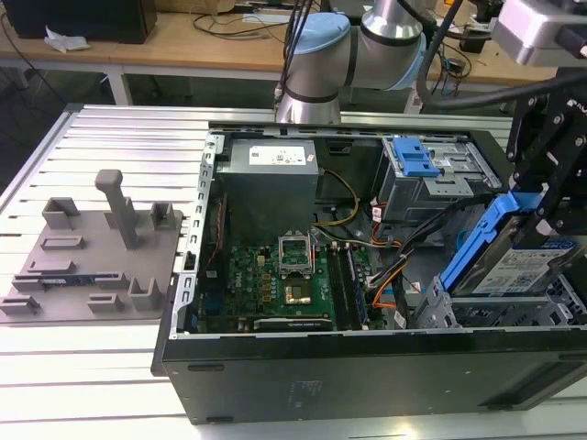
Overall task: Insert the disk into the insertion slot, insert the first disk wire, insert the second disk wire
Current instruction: 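Insert the disk into the insertion slot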
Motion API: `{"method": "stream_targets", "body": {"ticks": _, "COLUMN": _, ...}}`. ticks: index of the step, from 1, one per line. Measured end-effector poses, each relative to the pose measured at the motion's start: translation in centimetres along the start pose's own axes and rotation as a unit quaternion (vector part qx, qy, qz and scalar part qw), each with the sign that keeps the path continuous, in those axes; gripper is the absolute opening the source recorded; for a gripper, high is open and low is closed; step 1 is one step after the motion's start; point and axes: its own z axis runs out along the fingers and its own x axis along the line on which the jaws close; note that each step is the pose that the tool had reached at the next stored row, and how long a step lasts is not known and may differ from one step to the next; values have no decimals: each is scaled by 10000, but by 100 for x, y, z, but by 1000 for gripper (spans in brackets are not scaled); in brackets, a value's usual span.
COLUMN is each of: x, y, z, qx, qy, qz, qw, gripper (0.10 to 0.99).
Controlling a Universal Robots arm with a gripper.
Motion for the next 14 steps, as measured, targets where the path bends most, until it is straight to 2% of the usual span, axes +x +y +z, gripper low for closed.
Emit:
{"method": "stream_targets", "body": {"ticks": 8, "x": 4, "y": 6, "z": 230, "qx": -13, "qy": 0, "qz": 0, "qw": 10000, "gripper": 376}}
{"method": "stream_targets", "body": {"ticks": 9, "x": 4, "y": 6, "z": 270, "qx": -17, "qy": 2, "qz": 0, "qw": 10000, "gripper": 498}}
{"method": "stream_targets", "body": {"ticks": 10, "x": 4, "y": 7, "z": 282, "qx": -20, "qy": 1, "qz": 0, "qw": 10000, "gripper": 565}}
{"method": "stream_targets", "body": {"ticks": 14, "x": 4, "y": 7, "z": 284, "qx": -20, "qy": 0, "qz": 0, "qw": 10000, "gripper": 565}}
